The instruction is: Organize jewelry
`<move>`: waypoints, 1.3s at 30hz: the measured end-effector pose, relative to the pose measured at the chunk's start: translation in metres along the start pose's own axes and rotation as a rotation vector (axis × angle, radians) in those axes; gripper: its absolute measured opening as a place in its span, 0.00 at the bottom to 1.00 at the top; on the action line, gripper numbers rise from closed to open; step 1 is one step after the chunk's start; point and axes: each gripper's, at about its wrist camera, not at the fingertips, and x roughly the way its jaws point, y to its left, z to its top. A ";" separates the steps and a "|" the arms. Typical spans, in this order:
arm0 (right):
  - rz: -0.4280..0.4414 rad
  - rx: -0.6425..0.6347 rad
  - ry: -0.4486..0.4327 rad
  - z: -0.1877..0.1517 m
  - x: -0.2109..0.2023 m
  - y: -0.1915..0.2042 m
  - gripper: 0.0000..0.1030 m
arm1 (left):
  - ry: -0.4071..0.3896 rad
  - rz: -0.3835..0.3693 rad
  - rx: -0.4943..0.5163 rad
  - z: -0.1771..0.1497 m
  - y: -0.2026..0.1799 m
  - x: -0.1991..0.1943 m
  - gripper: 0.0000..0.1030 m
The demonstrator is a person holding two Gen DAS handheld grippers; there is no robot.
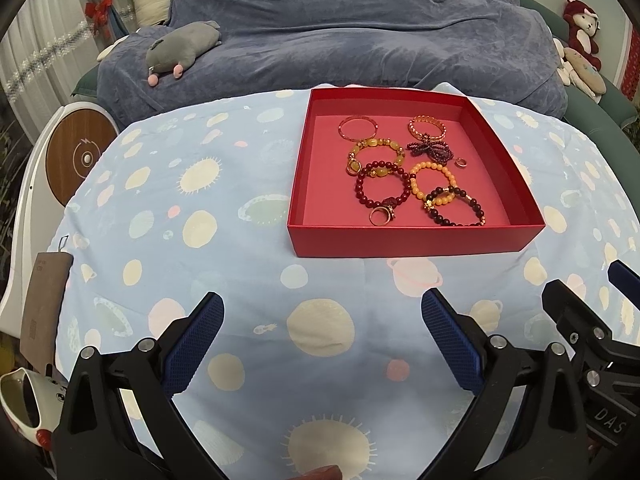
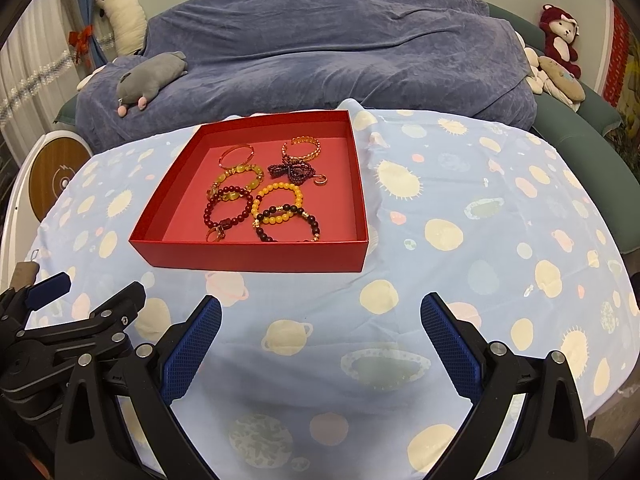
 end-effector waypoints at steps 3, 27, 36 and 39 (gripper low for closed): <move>-0.001 -0.001 0.001 0.000 0.001 0.001 0.93 | 0.006 0.000 -0.003 0.000 0.000 0.002 0.92; -0.006 -0.015 0.006 0.003 0.006 0.005 0.93 | 0.018 0.035 -0.008 0.003 -0.001 0.009 0.92; -0.007 -0.014 0.006 0.003 0.008 0.004 0.93 | 0.017 0.034 -0.008 0.003 -0.001 0.009 0.92; -0.007 -0.015 0.006 0.003 0.008 0.004 0.93 | 0.019 0.033 -0.008 0.003 -0.001 0.010 0.92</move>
